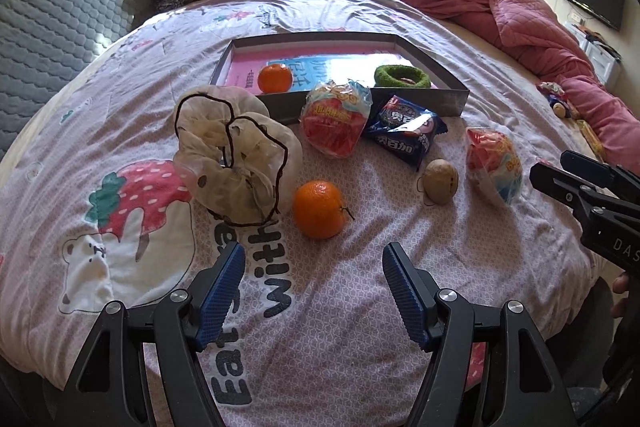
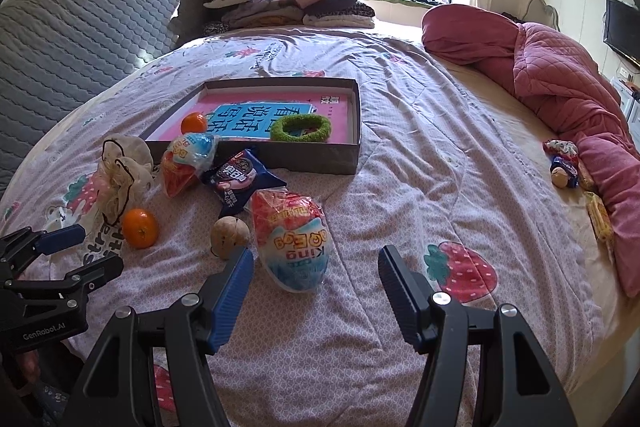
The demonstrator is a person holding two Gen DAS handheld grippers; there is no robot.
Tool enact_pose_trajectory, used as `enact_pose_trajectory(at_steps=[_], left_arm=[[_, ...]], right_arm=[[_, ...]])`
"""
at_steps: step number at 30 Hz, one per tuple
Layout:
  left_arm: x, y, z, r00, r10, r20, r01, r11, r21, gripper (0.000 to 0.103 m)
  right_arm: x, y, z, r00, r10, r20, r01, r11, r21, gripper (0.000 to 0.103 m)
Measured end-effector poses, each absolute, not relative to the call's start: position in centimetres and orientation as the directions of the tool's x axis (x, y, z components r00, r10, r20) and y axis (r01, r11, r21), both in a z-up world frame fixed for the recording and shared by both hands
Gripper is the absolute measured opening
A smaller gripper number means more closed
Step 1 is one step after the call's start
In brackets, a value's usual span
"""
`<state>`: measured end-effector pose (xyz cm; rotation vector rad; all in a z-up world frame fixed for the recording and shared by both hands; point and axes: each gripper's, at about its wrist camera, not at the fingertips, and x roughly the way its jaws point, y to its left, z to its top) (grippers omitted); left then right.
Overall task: Organize objects
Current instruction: 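Grasp the second orange with left gripper while right grasps the King candy bag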
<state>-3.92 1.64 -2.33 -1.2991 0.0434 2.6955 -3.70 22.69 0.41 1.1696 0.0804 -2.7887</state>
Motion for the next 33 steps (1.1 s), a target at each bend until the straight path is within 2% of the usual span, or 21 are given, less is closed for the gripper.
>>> enact_pose_trajectory(at_steps=[26,28,33], left_arm=[[-7.8,2.6,-3.7,-0.602,0.151,-0.784,-0.147,-0.986,-0.078,0.072],[-8.0,2.8,-3.8,-0.603,0.154,-0.783,-0.148,-0.986,-0.080,0.071],[-8.5,3.5,-4.1,-0.598,0.150,-0.787,-0.159,-0.985,-0.067,0.059]], right_arm=[[-7.2,21.7,-2.5,-0.655,-0.116,-0.747,0.170,-0.985,0.004,0.065],[-7.7,21.5,-2.8,-0.654,-0.113,-0.748,0.170,-0.985,0.000,0.069],[-8.6,21.6,-3.2,-0.655,-0.119,-0.746,0.173,-0.985,0.005,0.069]])
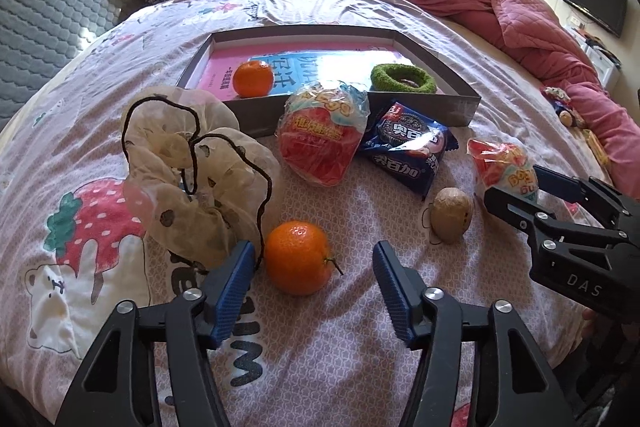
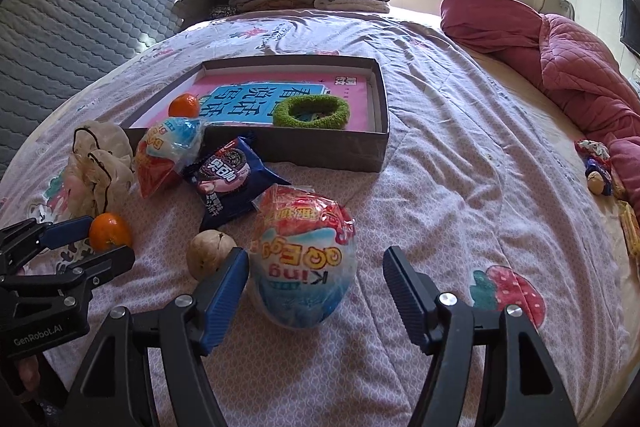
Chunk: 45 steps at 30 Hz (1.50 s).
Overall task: Organize objects
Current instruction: 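Grasp the second orange with left gripper while right grasps the King candy bag, then carry the orange with left gripper while right carries the candy bag toward the tray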
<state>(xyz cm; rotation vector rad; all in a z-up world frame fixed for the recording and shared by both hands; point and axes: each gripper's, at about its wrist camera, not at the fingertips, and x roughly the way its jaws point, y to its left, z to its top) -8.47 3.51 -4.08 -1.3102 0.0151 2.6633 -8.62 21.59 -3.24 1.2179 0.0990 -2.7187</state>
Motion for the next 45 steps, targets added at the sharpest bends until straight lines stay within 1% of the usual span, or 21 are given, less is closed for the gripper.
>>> enact_pose_trajectory(at_steps=[2,4,6,7,8,9,10,11,22,35,45], left_arm=[[-8.6,3.7,-4.3,-0.595,0.150,-0.789,-0.162,-0.985,-0.066,0.058],[-8.9,3.8,-4.6,-0.589,0.150,-0.794,-0.160,-0.985,-0.067,0.054],[-9.0,3.6,-4.7,-0.588,0.144,-0.796,-0.158,-0.985,-0.062,0.047],[-9.0,3.5,-4.8,-0.587,0.146,-0.796,-0.157,-0.985,-0.064,0.046],[-9.1,3.4,-4.9,-0.586,0.147,-0.797,-0.152,-0.986,-0.070,0.043],[-9.1,3.2,-4.9,-0.586,0.148,-0.796,-0.150,-0.986,-0.073,0.037],[-9.1,3.2,-4.9,-0.587,0.147,-0.796,-0.149,-0.986,-0.072,0.036],[-9.1,3.1,-4.9,-0.587,0.149,-0.796,-0.150,-0.986,-0.073,0.035],[-8.2,2.3,-4.4,-0.587,0.206,-0.783,-0.165,-0.977,-0.133,0.034],[-7.1,2.3,-2.2,-0.625,0.214,-0.751,-0.177,-0.975,-0.131,0.034],[-6.8,1.8,-0.3,-0.658,0.195,-0.727,-0.163,-0.980,-0.115,0.034]], right_arm=[[-9.0,21.7,-3.5,-0.656,-0.115,-0.746,0.170,-0.985,0.003,0.069],[-9.4,21.8,-3.7,-0.649,-0.110,-0.752,0.162,-0.987,0.005,0.069],[-9.8,22.1,-3.9,-0.645,-0.121,-0.755,0.158,-0.987,0.023,0.069],[-9.9,22.2,-4.0,-0.643,-0.127,-0.755,0.155,-0.987,0.034,0.066],[-10.0,22.3,-4.0,-0.646,-0.134,-0.752,0.156,-0.987,0.041,0.065],[-10.0,22.2,-4.1,-0.645,-0.139,-0.751,0.160,-0.986,0.045,0.063],[-10.1,22.1,-4.1,-0.644,-0.141,-0.752,0.162,-0.986,0.045,0.059],[-10.2,22.1,-4.2,-0.643,-0.142,-0.753,0.165,-0.985,0.045,0.058],[-9.2,22.2,-3.5,-0.658,-0.174,-0.732,0.182,-0.981,0.070,0.057],[-7.9,21.7,-1.4,-0.687,-0.195,-0.700,0.203,-0.977,0.073,0.057],[-7.1,21.2,0.5,-0.712,-0.208,-0.671,0.218,-0.973,0.070,0.057]])
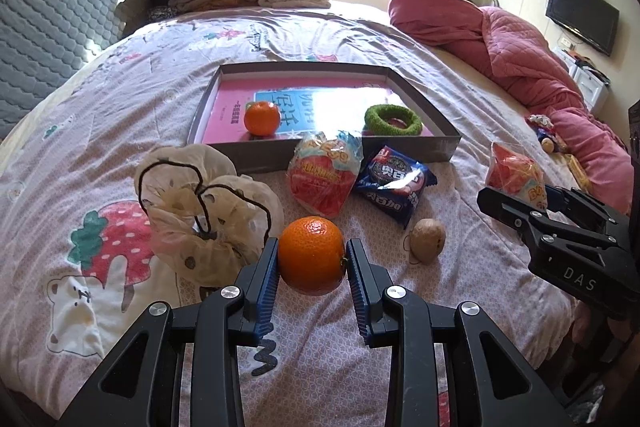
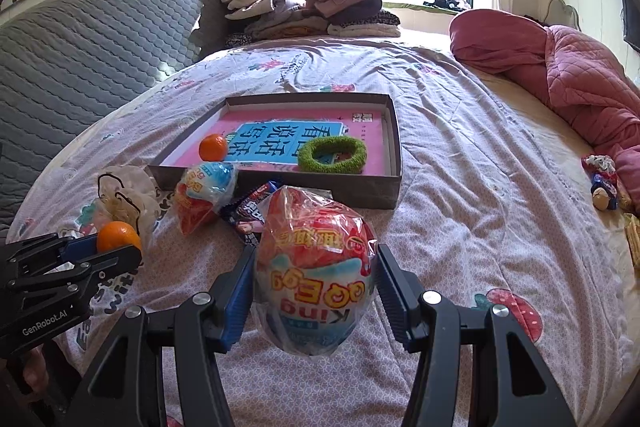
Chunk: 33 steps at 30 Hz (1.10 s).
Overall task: Organize objects
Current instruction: 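Carry the orange with left gripper while right carries the candy bag toward the tray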
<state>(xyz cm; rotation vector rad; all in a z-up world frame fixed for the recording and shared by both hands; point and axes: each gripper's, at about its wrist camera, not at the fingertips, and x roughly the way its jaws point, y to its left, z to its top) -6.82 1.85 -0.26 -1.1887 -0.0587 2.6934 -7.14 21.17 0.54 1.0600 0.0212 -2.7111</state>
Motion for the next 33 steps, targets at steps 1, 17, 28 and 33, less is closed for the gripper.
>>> enact_pose_trajectory(at_steps=[1,17,28,33], left_arm=[[-6.8,1.8,-0.1,-0.661,0.192,-0.726,-0.161,-0.980,-0.113,0.034],[-5.8,1.8,2.4,-0.697,0.183,-0.693,-0.155,-0.983,-0.104,0.034],[-6.5,2.5,3.7,-0.722,0.192,-0.664,-0.171,-0.980,-0.097,0.034],[-7.3,3.0,4.2,-0.730,0.193,-0.656,-0.177,-0.980,-0.091,0.034]], right_arm=[[-7.0,21.1,0.7,-0.713,-0.209,-0.669,0.220,-0.973,0.070,0.057],[-5.5,20.2,3.3,-0.749,-0.224,-0.624,0.241,-0.969,0.059,0.057],[-5.8,19.9,5.1,-0.777,-0.225,-0.588,0.239,-0.969,0.056,0.057],[-6.3,19.4,5.6,-0.784,-0.224,-0.579,0.246,-0.968,0.041,0.057]])
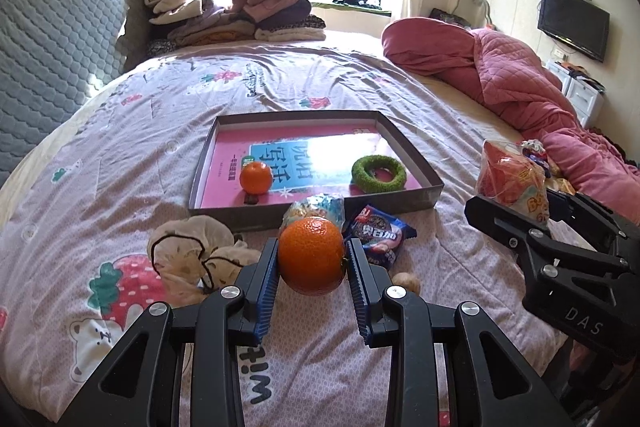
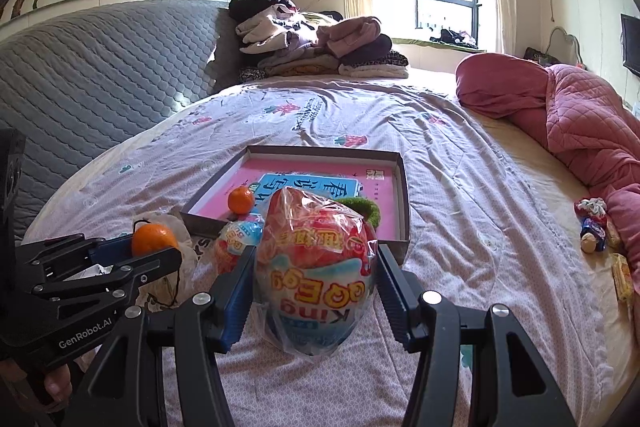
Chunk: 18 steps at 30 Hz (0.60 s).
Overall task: Organize objects
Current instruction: 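Carry the orange with left gripper while right carries the candy bag toward the tray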
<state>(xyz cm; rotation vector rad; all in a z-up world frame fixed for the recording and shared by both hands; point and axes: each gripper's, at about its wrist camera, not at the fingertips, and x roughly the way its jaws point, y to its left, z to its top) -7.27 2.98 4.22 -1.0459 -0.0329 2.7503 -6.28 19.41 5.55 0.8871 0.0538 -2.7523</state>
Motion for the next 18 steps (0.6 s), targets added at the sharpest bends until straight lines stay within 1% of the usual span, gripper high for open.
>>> enact_pose_trajectory(at_steps=[18], left_arm=[[-10.5,4.4,4.8,-0.735,0.205,-0.647,-0.197,-0.977,-0.086,0.034]], right_arm=[[-9.0,18.5,6.7,-0.804,-0.238,-0.545,0.262,-0.964,0.035,0.057]])
